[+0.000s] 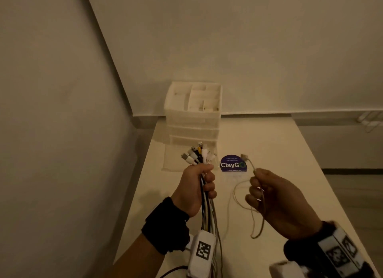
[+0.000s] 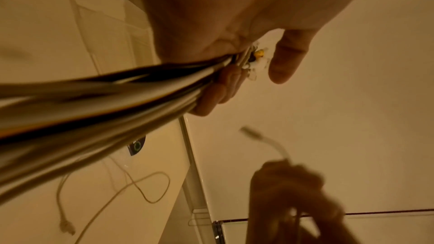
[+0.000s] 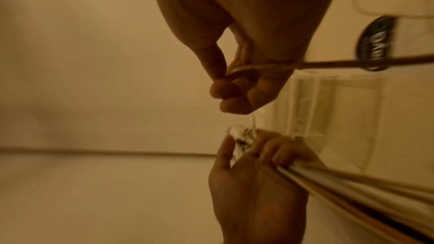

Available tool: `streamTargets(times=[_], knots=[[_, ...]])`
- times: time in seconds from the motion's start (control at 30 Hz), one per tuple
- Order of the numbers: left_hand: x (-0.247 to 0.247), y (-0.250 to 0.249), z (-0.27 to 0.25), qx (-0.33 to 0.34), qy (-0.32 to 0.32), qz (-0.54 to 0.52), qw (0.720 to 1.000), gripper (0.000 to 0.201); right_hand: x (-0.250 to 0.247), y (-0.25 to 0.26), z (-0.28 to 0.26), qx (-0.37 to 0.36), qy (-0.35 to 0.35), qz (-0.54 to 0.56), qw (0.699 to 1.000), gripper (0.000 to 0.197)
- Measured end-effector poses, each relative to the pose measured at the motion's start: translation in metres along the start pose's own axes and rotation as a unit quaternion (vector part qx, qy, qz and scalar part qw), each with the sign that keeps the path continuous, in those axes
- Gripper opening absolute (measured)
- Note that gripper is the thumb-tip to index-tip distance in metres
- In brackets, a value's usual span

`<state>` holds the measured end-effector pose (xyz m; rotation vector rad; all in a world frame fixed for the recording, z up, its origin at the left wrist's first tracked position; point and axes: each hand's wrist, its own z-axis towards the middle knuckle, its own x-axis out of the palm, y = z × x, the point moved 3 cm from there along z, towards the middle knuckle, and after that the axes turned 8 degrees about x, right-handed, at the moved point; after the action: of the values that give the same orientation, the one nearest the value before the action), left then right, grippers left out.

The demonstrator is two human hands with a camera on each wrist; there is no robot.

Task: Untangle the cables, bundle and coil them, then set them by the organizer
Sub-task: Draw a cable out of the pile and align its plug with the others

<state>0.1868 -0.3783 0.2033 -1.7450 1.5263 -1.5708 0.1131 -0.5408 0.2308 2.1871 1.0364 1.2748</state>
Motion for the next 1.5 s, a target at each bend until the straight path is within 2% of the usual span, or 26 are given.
streamTargets(times=[0.07, 0.13, 0.2, 0.27, 0.33, 0.53, 0.63, 0.73, 0.77, 0.83, 0.9, 0.97, 1.07, 1.13, 1.23, 1.3, 1.37, 1.43, 1.5], knots=[[0.006, 0.001, 0.000, -0.005, 0.028, 0.005, 1.000, 0.021, 0.025, -0.004, -0.004, -0.084, 0.025, -0.067, 0.994, 0.008], [0.012, 0.002, -0.001, 0.006, 0.078, 0.017, 0.997, 0.035, 0.041, -0.010, -0.001, -0.166, -0.005, -0.170, 0.971, 0.009], [0.016, 0.003, -0.002, 0.018, 0.125, 0.016, 0.992, 0.045, 0.050, -0.016, 0.006, -0.218, -0.043, -0.229, 0.948, 0.004], [0.017, 0.003, -0.002, 0.028, 0.145, 0.018, 0.989, 0.055, 0.050, -0.023, 0.012, -0.238, -0.077, -0.254, 0.934, 0.004], [0.018, 0.003, -0.003, 0.036, 0.146, 0.031, 0.988, 0.054, 0.047, -0.030, 0.014, -0.234, -0.098, -0.273, 0.928, 0.005], [0.020, 0.004, 0.003, 0.070, 0.072, 0.093, 0.991, 0.029, 0.033, -0.041, 0.017, -0.230, -0.107, -0.300, 0.920, 0.007], [0.019, 0.008, 0.007, 0.063, 0.053, 0.074, 0.994, 0.026, 0.027, -0.042, 0.019, -0.230, -0.099, -0.330, 0.910, 0.010], [0.017, 0.011, 0.008, 0.061, 0.045, 0.038, 0.996, 0.029, 0.024, -0.042, 0.021, -0.217, -0.091, -0.320, 0.917, 0.008], [0.016, 0.011, 0.009, 0.060, 0.045, 0.019, 0.997, 0.029, 0.022, -0.042, 0.022, -0.218, -0.094, -0.334, 0.912, 0.009], [0.013, 0.013, 0.010, 0.064, 0.042, -0.020, 0.997, 0.029, 0.017, -0.045, 0.024, -0.217, -0.102, -0.406, 0.882, 0.012], [0.010, 0.009, 0.009, 0.076, 0.035, -0.046, 0.995, 0.028, 0.010, -0.051, 0.021, -0.195, -0.073, -0.466, 0.860, 0.018], [0.006, 0.002, 0.009, 0.090, 0.034, -0.072, 0.993, 0.029, 0.005, -0.061, 0.015, -0.163, -0.010, -0.508, 0.846, 0.028], [-0.005, -0.015, 0.012, 0.115, 0.047, -0.098, 0.987, 0.028, -0.009, -0.074, 0.012, -0.122, 0.064, -0.518, 0.844, 0.033], [-0.019, -0.032, 0.015, 0.122, 0.063, -0.119, 0.983, 0.026, -0.025, -0.081, 0.015, -0.095, 0.074, -0.525, 0.843, 0.035], [-0.046, -0.065, 0.017, 0.150, 0.092, -0.140, 0.975, 0.025, -0.060, -0.083, 0.020, -0.065, 0.046, -0.536, 0.841, 0.039], [-0.058, -0.084, 0.011, 0.174, 0.095, -0.109, 0.974, 0.031, -0.081, -0.078, 0.020, -0.067, 0.005, -0.537, 0.841, 0.045], [-0.059, -0.087, 0.001, 0.189, 0.079, -0.029, 0.978, 0.029, -0.093, -0.070, 0.019, -0.084, -0.043, -0.540, 0.837, 0.052], [-0.046, -0.075, -0.009, 0.181, 0.051, 0.106, 0.976, 0.018, -0.088, -0.060, 0.018, -0.112, -0.062, -0.520, 0.844, 0.057], [-0.022, -0.052, -0.014, 0.176, 0.059, 0.251, 0.950, 0.016, -0.065, -0.049, 0.018, -0.135, -0.041, -0.495, 0.857, 0.055]])
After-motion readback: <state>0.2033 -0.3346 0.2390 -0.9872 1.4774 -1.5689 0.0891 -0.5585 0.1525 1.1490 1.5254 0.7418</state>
